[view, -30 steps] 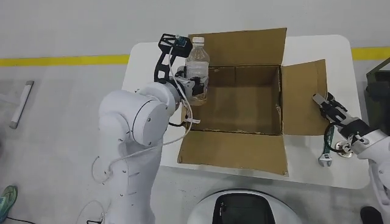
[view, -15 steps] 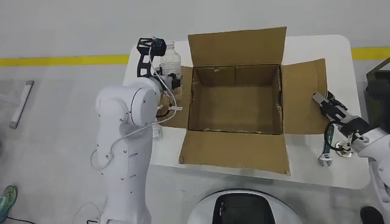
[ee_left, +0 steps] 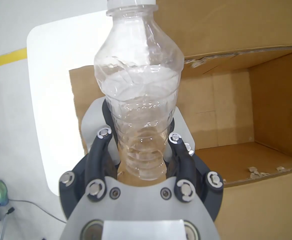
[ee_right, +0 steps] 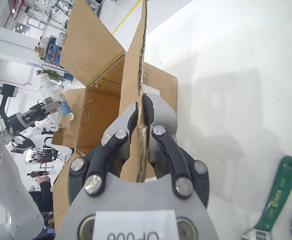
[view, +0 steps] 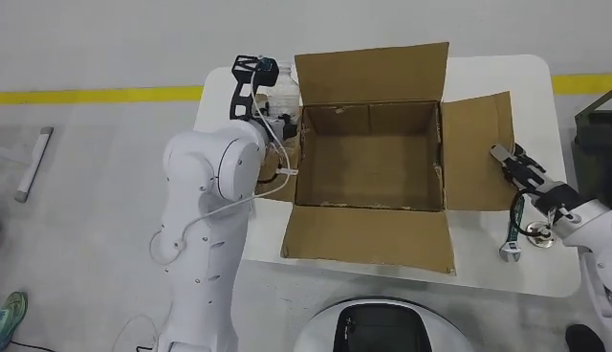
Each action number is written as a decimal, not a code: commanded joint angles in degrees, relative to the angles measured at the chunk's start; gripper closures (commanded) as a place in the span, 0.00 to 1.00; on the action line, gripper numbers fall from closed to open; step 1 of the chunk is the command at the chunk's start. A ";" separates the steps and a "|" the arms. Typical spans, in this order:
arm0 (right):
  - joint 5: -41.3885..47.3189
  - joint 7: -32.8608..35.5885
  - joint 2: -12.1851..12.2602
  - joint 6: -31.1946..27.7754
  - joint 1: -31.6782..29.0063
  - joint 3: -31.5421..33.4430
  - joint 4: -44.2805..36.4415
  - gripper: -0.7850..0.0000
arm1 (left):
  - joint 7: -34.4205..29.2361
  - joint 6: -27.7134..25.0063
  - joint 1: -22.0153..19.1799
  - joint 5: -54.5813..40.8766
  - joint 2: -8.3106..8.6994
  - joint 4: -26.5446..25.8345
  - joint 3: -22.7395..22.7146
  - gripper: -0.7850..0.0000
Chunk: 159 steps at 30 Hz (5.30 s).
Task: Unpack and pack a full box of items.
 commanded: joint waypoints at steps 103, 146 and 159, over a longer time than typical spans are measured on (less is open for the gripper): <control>-2.65 -2.45 2.03 2.57 -0.84 4.11 -6.07 0.00 | -6.12 -7.94 14.31 17.95 2.82 -5.07 -15.35 0.00; -4.26 -2.42 2.77 4.48 1.71 1.20 -5.17 0.00 | -3.87 -3.95 11.16 4.00 3.16 19.96 -16.26 0.00; -4.34 -2.45 2.97 4.55 1.74 1.31 -4.94 0.00 | 0.76 -4.43 11.18 1.46 3.90 23.15 -15.99 0.00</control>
